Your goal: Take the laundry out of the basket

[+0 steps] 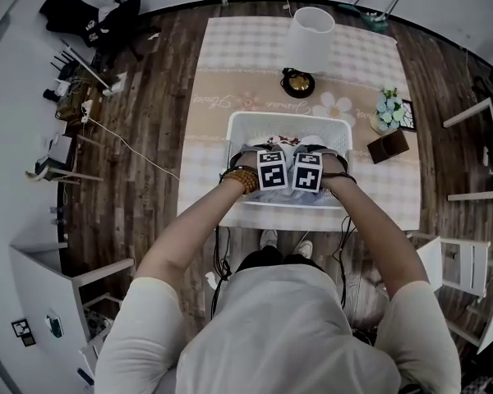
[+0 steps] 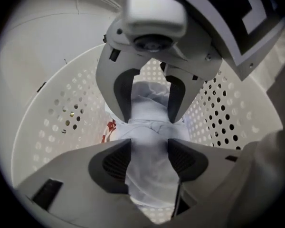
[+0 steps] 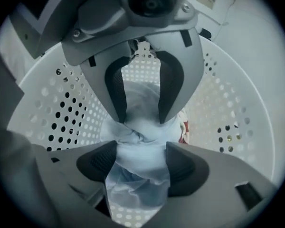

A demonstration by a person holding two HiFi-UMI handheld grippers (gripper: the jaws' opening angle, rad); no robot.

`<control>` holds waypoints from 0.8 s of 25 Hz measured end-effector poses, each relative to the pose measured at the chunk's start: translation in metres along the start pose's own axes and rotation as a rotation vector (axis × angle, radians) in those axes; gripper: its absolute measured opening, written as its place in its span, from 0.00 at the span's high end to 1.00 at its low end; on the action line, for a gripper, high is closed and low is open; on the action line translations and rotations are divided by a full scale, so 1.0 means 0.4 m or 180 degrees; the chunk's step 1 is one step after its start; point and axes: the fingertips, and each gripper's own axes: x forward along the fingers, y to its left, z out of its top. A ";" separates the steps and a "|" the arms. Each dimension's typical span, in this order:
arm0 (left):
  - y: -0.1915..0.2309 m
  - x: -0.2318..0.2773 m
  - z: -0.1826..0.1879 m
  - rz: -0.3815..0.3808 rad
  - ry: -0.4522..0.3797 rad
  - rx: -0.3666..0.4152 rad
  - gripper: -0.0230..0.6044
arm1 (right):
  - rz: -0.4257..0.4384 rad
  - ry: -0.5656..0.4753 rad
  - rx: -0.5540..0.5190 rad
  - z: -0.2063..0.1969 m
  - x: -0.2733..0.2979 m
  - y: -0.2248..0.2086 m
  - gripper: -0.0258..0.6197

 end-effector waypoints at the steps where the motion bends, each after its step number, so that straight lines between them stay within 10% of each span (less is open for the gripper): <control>1: -0.001 0.010 -0.004 -0.0004 0.0027 0.0028 0.53 | 0.0020 0.0019 0.0020 -0.004 0.014 0.000 0.42; 13: 0.012 0.111 -0.035 0.0019 0.0117 0.0207 0.53 | 0.0074 0.0043 0.0079 -0.036 0.144 0.008 0.47; 20: 0.013 0.097 -0.026 -0.0027 0.0035 0.0151 0.74 | 0.0031 -0.0038 0.0087 -0.038 0.129 -0.002 0.68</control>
